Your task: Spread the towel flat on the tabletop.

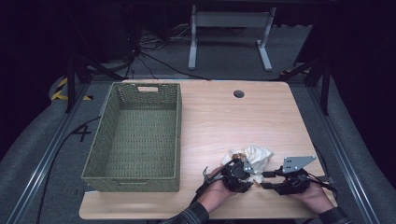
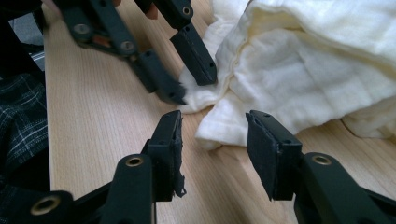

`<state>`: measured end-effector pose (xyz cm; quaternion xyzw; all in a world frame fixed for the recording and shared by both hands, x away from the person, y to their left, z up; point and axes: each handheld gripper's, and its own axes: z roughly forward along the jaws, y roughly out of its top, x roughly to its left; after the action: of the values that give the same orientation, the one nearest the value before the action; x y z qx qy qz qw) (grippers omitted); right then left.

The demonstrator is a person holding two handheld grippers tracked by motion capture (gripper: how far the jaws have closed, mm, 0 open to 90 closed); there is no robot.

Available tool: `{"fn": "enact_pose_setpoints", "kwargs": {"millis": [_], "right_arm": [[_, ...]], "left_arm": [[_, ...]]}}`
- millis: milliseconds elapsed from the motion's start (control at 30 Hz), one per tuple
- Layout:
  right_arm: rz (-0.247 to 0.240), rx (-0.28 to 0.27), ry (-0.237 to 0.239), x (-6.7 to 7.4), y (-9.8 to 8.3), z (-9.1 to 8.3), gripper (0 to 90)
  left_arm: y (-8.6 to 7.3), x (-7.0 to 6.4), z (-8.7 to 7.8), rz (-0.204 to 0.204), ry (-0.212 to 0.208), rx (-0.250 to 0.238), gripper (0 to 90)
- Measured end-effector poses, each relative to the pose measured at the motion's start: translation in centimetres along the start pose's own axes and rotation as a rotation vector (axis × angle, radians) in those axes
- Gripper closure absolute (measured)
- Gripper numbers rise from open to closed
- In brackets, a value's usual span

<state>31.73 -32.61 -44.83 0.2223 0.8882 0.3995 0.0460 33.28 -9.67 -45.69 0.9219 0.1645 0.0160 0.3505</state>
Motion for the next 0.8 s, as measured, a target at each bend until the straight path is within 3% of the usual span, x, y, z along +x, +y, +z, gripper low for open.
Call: {"fn": "enact_pose_setpoints", "kwargs": {"millis": [100,233,367,433,533,700,800], "right_arm": [[-0.003,-0.009,0.000,0.1,0.1,0.1,58.8],[-0.031,0.006,-0.006,0.5,0.6,0.6,62.4],[-0.055,0.036,-0.028,0.7,0.7,1.3,72.1],[-0.040,0.043,-0.047,0.4,0.7,1.2,78.7],[-0.024,0.047,-0.057,0.2,0.6,1.1,85.1],[-0.005,0.032,-0.073,-0.2,0.6,0.3,86.4],[0.007,0.016,-0.094,-0.6,0.5,-0.7,86.5]], "left_arm": [[0.1,0.4,0.0,-0.027,-0.002,0.005,81.6],[0.1,0.8,-0.1,-0.060,-0.022,0.001,86.4],[0.2,1.2,-1.1,-0.090,-0.038,-0.052,87.6],[0.2,1.4,-1.8,-0.109,-0.038,-0.076,87.8],[0.3,1.7,-2.8,-0.121,-0.030,-0.108,88.1],[0.4,2.5,-4.7,-0.151,-0.006,-0.174,88.3],[0.5,3.3,-6.1,-0.187,0.034,-0.216,88.3]]}}
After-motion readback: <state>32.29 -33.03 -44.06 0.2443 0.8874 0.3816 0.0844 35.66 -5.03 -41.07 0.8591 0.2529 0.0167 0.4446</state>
